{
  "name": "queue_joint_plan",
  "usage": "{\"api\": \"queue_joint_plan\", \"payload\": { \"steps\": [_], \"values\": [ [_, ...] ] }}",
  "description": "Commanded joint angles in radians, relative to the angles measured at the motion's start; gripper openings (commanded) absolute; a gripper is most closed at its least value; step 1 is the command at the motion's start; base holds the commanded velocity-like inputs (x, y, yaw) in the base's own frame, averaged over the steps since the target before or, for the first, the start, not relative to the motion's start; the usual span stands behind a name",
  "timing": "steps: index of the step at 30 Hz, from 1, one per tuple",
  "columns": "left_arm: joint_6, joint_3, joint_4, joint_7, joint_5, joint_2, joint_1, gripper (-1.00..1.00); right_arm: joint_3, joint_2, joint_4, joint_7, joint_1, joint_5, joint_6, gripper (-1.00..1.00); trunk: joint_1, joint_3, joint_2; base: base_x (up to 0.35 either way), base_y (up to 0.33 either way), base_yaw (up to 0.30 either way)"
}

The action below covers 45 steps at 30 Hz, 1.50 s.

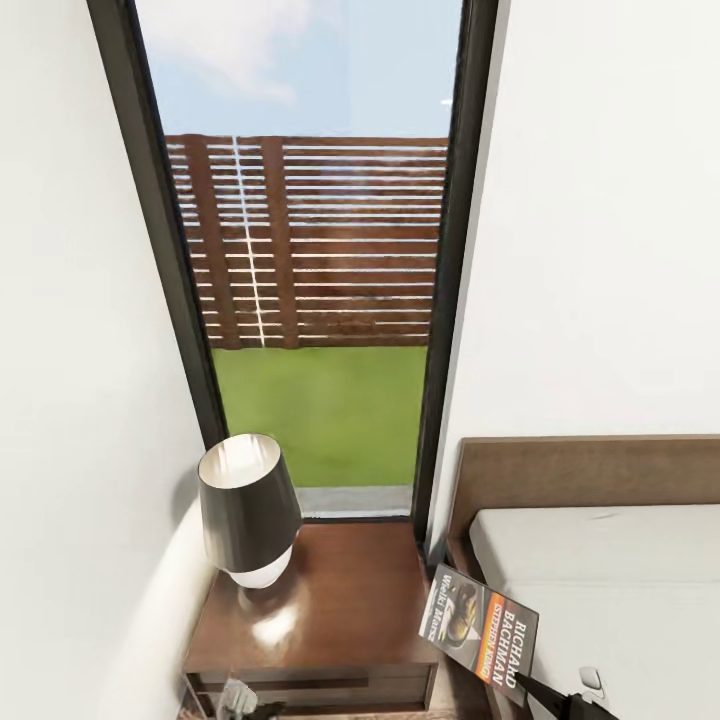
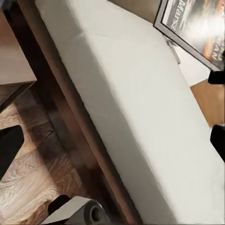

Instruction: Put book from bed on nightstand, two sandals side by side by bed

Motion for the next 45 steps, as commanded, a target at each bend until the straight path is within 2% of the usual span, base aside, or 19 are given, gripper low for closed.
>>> {"api": "queue_joint_plan", "payload": {
  "steps": [1, 2, 4, 5, 6, 7, 8, 10, 12, 13, 14, 19, 28, 30, 33, 36, 39, 41, 45],
  "values": [
    [0.056, -0.009, -0.053, -0.023, 0.006, 0.015, -0.003, 1.00, 0.006, 0.000, 0.004, 0.001, -0.002, -0.010, -0.010, -1.00, 0.001, -0.002, -0.002, 0.000, 0.000, 0.000],
    [0.091, -0.008, -0.080, -0.035, 0.005, 0.023, -0.004, 1.00, 0.006, 0.000, 0.004, 0.001, -0.002, -0.010, -0.010, -1.00, 0.001, -0.002, -0.002, 0.000, 0.000, 0.000],
    [0.215, -0.005, -0.201, -0.074, 0.005, 0.060, -0.006, 1.00, 0.006, 0.000, 0.004, 0.001, -0.003, -0.010, -0.010, -1.00, 0.001, -0.002, -0.002, 0.000, 0.000, 0.000],
    [0.238, -0.003, -0.232, -0.081, 0.006, 0.071, -0.006, 1.00, 0.006, 0.000, 0.004, 0.001, -0.003, -0.010, -0.010, -1.00, 0.001, -0.002, -0.002, 0.000, 0.000, 0.000],
    [0.272, 0.008, -0.295, -0.091, 0.007, 0.097, -0.007, 1.00, 0.005, 0.000, 0.004, 0.000, -0.003, -0.010, -0.010, -1.00, 0.001, -0.002, -0.002, 0.000, 0.000, 0.000],
    [0.298, 0.029, -0.352, -0.098, 0.009, 0.121, -0.007, 1.00, 0.005, 0.000, 0.004, 0.000, -0.003, -0.010, -0.010, -1.00, 0.001, -0.002, -0.002, 0.000, 0.000, 0.000],
    [0.310, 0.043, -0.378, -0.101, 0.010, 0.131, -0.007, 1.00, 0.005, 0.000, 0.004, 0.000, -0.003, -0.010, -0.010, -1.00, 0.001, -0.002, -0.002, 0.000, 0.000, 0.000],
    [0.350, 0.099, -0.439, -0.106, 0.015, 0.152, -0.007, 1.00, 0.005, 0.000, 0.004, 0.000, -0.003, -0.011, -0.010, -1.00, 0.001, -0.002, -0.002, 0.000, 0.000, 0.000],
    [0.425, 0.187, -0.482, -0.122, 0.023, 0.166, -0.008, 1.00, 0.005, 0.000, 0.004, 0.000, -0.003, -0.011, -0.010, -1.00, 0.001, -0.002, -0.002, 0.000, 0.000, 0.000],
    [0.486, 0.268, -0.502, -0.173, 0.023, 0.172, -0.008, 1.00, 0.005, 0.000, 0.004, 0.000, -0.002, -0.011, -0.010, -1.00, 0.001, -0.002, -0.002, 0.000, 0.000, 0.000],
    [0.497, 0.284, -0.505, -0.195, 0.023, 0.174, -0.008, 1.00, 0.005, 0.000, 0.004, -0.001, -0.003, -0.011, -0.010, -1.00, 0.001, -0.002, -0.002, 0.000, 0.000, 0.000],
    [0.516, 0.310, -0.507, -0.264, 0.022, 0.179, -0.008, 1.00, 0.005, 0.000, 0.004, -0.001, -0.002, -0.011, -0.010, -1.00, 0.001, -0.002, -0.002, 0.000, 0.000, 0.000],
    [0.517, 0.310, -0.507, -0.270, 0.020, 0.174, -0.008, 1.00, 0.004, -0.001, 0.004, 0.004, -0.003, -0.011, 0.008, -1.00, 0.001, -0.002, -0.002, 0.000, 0.000, 0.000],
    [0.517, 0.309, -0.507, -0.270, 0.020, 0.174, -0.008, 1.00, 0.004, -0.001, 0.002, 0.005, -0.004, -0.011, 0.028, -1.00, 0.001, -0.002, -0.002, 0.000, 0.000, 0.000],
    [0.516, 0.307, -0.507, -0.269, 0.020, 0.172, -0.008, 1.00, 0.004, 0.003, -0.003, 0.005, -0.006, -0.010, 0.116, -1.00, 0.001, -0.002, -0.002, 0.000, 0.000, 0.000],
    [0.515, 0.306, -0.507, -0.268, 0.020, 0.170, -0.008, 1.00, 0.004, 0.032, -0.041, 0.006, -0.007, -0.009, 0.233, -1.00, 0.001, -0.002, -0.002, 0.000, 0.000, 0.000],
    [0.515, 0.305, -0.507, -0.267, 0.020, 0.169, -0.008, 1.00, 0.004, 0.092, -0.157, 0.005, -0.008, -0.009, 0.344, -1.00, 0.001, -0.002, -0.002, 0.000, 0.000, 0.000],
    [0.514, 0.305, -0.507, -0.265, 0.019, 0.168, -0.008, 1.00, 0.004, 0.154, -0.274, 0.004, -0.008, -0.009, 0.441, -1.00, 0.001, -0.002, -0.002, 0.000, 0.000, 0.000],
    [0.513, 0.305, -0.507, -0.264, 0.019, 0.168, -0.008, 1.00, 0.004, 0.227, -0.385, 0.003, -0.009, -0.009, 0.591, -1.00, 0.001, -0.002, -0.002, 0.000, 0.000, 0.000]
  ]
}}
